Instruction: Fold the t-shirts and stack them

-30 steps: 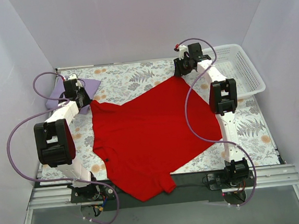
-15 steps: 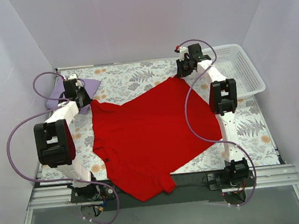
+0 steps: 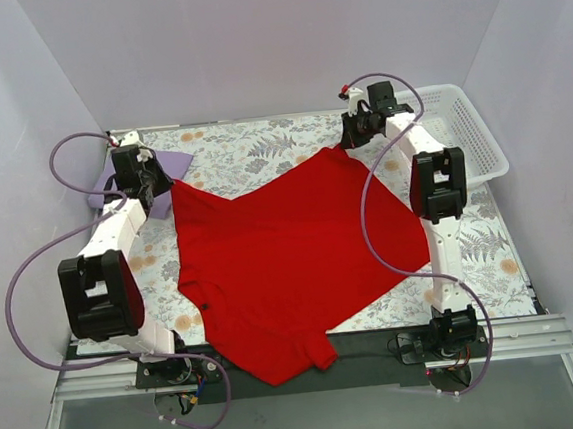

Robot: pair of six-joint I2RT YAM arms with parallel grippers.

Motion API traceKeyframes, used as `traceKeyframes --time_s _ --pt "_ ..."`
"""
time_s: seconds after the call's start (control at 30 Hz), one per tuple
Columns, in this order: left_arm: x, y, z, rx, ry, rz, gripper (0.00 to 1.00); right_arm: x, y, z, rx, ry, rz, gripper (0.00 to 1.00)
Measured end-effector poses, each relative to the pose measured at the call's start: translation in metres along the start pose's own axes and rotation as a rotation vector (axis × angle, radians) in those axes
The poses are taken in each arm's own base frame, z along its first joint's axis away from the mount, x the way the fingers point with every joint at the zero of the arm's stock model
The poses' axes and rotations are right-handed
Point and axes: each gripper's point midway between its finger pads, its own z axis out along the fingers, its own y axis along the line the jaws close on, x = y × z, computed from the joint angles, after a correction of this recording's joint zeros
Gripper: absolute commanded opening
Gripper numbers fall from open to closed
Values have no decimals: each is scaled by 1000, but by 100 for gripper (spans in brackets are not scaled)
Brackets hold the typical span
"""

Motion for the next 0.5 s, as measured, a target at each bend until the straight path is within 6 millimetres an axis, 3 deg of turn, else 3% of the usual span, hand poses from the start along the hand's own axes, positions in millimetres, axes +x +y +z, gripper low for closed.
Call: traceKeyframes --time_s 0.17,0.33,0.5 --pt "-32 -17 -32 52 -98 -7 0 -23 33 -53 -27 -58 -40 1" --pt "-59 -32 -66 103 -192 -16 0 -53 79 -129 -38 -175 -139 1" --pt "-71 -42 -90 141 -243 -40 0 -60 110 -180 -32 -248 -231 1"
